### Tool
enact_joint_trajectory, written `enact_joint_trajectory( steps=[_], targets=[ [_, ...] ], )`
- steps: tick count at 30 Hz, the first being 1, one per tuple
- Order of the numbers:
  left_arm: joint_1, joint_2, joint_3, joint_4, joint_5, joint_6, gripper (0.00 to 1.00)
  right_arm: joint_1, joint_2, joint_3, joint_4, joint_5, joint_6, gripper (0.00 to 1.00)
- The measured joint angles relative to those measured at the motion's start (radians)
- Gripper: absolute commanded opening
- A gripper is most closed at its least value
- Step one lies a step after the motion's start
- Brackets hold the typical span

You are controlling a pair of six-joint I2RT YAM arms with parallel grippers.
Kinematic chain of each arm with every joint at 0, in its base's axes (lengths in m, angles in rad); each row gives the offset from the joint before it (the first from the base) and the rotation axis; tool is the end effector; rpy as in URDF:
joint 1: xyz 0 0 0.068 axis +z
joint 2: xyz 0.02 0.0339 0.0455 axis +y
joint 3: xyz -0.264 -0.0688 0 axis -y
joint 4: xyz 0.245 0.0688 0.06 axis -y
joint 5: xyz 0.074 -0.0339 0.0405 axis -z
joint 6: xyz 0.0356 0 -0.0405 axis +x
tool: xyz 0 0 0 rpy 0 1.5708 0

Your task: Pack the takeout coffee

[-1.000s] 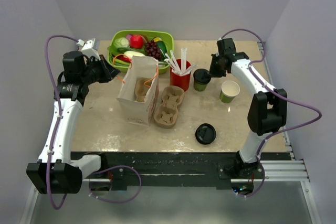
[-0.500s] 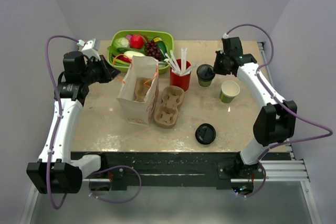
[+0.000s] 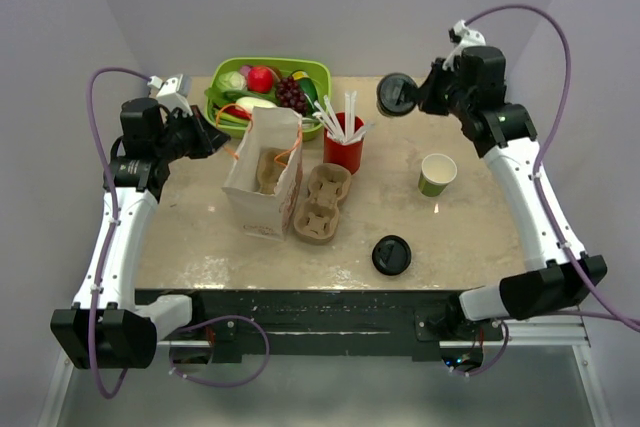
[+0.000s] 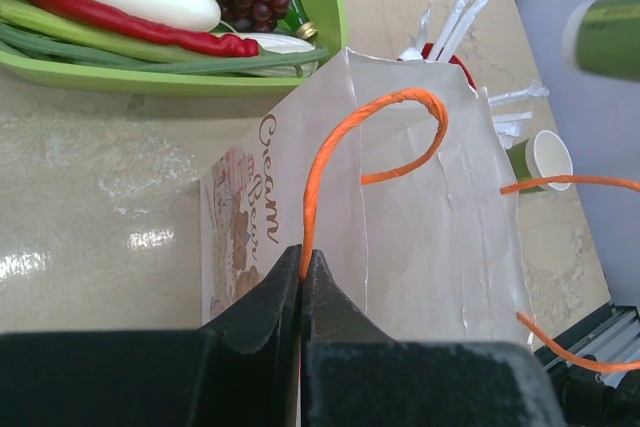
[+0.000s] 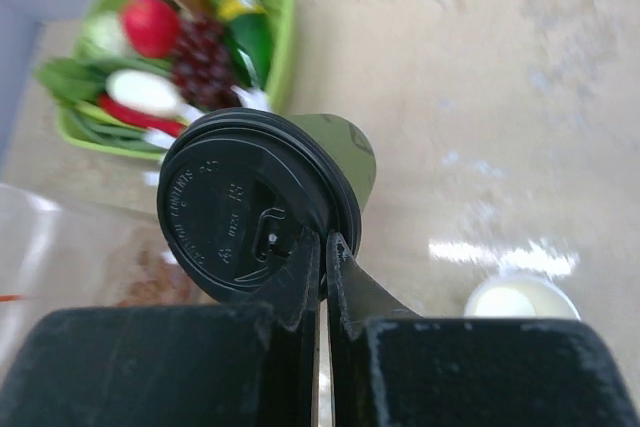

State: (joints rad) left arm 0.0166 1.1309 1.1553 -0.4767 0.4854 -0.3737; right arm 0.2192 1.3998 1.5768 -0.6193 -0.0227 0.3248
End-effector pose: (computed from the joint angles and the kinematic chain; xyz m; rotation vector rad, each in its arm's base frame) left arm 0.2462 -0.0125 0.3722 -0.0844 2.0381 -0.7152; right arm 0.2973 0.0671 0.4289 0.0927 2.0303 0.3678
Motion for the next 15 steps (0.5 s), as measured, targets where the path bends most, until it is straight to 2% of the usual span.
enact_joint_trajectory(
  steps=[3, 6, 11, 15],
  targets=[
    [0.0, 0.002, 0.0, -0.001, 0.003, 0.002, 0.0, 0.074, 0.026, 0.161, -0.01, -0.014, -0.024, 0.0],
    [0.0, 0.003, 0.0, -0.003, 0.003, 0.004, 0.0, 0.205, 0.091, 0.36, -0.011, -0.053, -0.052, 0.0],
    [0.0, 0.004, 0.0, -0.005, 0.0, 0.004, 0.0, 0.382, 0.256, 0.64, -0.043, -0.127, -0.092, 0.0],
    [0.0, 0.003, 0.0, -0.006, -0.014, 0.003, 0.0, 0.475, 0.396, 0.76, -0.101, -0.149, -0.109, 0.0]
  ],
)
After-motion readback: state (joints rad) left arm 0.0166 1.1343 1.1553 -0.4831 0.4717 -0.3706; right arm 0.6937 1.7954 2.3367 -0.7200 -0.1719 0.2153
